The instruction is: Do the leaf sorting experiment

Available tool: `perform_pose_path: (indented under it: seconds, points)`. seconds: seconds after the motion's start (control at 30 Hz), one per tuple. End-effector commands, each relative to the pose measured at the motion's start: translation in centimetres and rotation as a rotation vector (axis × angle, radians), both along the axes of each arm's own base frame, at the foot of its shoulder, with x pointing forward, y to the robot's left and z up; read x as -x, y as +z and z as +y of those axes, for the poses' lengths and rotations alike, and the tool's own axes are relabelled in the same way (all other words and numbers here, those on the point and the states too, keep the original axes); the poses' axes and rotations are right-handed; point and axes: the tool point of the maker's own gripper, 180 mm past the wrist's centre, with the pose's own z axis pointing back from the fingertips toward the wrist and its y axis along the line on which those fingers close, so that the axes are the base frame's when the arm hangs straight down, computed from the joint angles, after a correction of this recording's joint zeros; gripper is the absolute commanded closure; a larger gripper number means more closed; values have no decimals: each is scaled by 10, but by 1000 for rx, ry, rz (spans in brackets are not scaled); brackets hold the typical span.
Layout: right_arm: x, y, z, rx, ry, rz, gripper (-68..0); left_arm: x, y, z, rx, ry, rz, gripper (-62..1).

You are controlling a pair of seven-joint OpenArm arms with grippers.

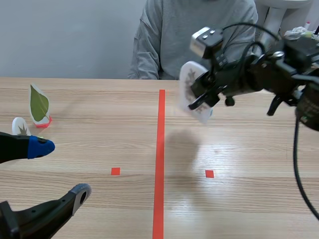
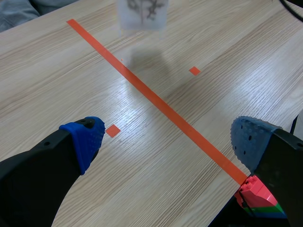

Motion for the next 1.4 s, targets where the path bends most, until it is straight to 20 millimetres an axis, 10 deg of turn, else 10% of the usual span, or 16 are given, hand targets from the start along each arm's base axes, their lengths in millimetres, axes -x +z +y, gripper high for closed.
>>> perform_pose_path:
  seconds: [0.0, 0.27, 0.53, 1.37]
  points:
    - [-13, 10, -32, 11, -83, -19, -17, -2, 7, -4, 34, 4, -16, -566]
    - [-16, 19, -148, -16, -407, -41, -17, -2, 7, -4, 38, 5, -16, -566]
    - [-12, 2, -205, -87, -575, -41, -15, -2, 7, -4, 39, 5, -16, -566]
    - [-12, -41, -240, -135, -736, 23, -15, -2, 8, -4, 41, 5, -16, -566]
